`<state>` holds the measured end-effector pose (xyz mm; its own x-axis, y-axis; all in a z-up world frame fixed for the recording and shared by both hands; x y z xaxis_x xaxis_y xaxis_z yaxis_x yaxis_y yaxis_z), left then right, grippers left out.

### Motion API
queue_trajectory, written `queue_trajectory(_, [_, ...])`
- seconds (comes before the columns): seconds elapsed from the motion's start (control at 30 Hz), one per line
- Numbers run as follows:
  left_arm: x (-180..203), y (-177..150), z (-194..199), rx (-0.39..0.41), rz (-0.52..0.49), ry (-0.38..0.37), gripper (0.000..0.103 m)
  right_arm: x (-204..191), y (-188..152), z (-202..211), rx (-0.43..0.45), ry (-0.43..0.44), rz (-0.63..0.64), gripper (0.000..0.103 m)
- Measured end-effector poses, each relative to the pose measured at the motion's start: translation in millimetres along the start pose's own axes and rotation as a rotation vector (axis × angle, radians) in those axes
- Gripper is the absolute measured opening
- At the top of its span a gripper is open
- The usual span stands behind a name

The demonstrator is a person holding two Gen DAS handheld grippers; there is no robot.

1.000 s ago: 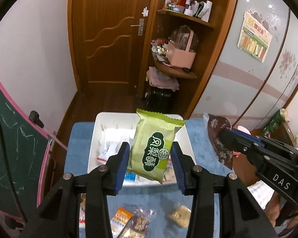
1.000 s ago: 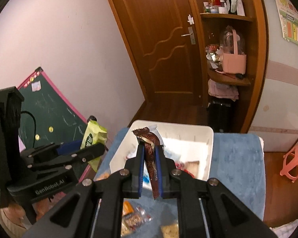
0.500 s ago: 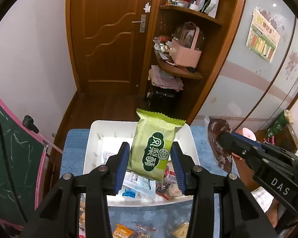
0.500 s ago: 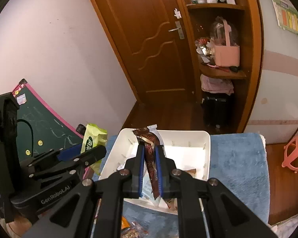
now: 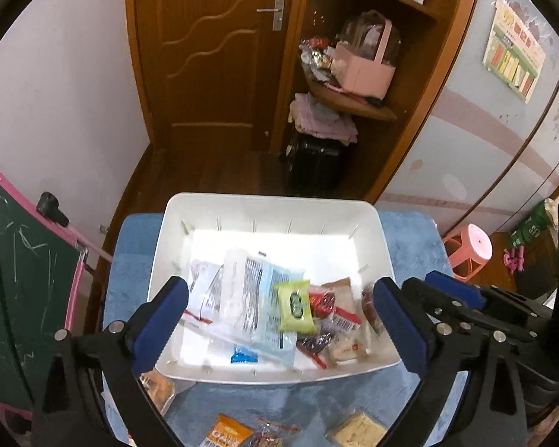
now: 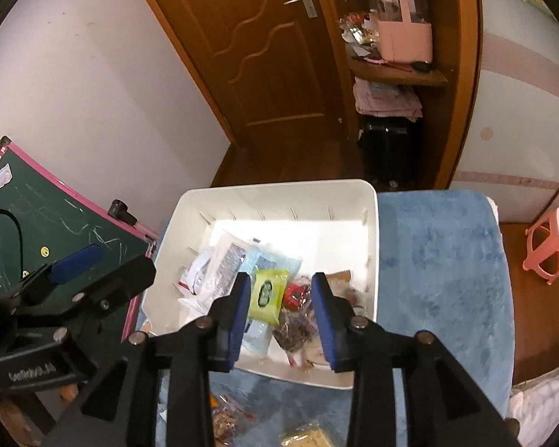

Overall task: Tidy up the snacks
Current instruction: 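Carry both wrappers into the white bin and open both grippers, then move both tools back over the remaining snacks on the table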

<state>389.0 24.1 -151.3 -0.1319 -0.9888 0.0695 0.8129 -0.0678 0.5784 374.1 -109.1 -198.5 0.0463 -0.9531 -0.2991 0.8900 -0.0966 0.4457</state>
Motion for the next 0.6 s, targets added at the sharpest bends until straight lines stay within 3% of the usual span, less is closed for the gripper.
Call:
queue_trajectory(0.27, [4,-13,8,0.011,-0.021,0.030,0.102,7,-15,1,-0.022,-0.008,-0.011,0.034])
queue_trajectory(0.6, [20,-30,40,0.026,-0.024,0.031,0.102,-1,-28,33,0.014,0.006,0.021,0.034])
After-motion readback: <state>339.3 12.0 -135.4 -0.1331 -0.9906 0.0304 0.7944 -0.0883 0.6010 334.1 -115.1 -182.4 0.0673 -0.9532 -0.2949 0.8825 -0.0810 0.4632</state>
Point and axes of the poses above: each gripper's, at about its wrist camera, not at the fingertips, and z roughly against the way its jaws point, x to its right, y to its top, the point moved 10 cm from there along -z, roughly the way its jaws point, and after that the axes turned 7 degrees about -z, right-handed, at the moved point
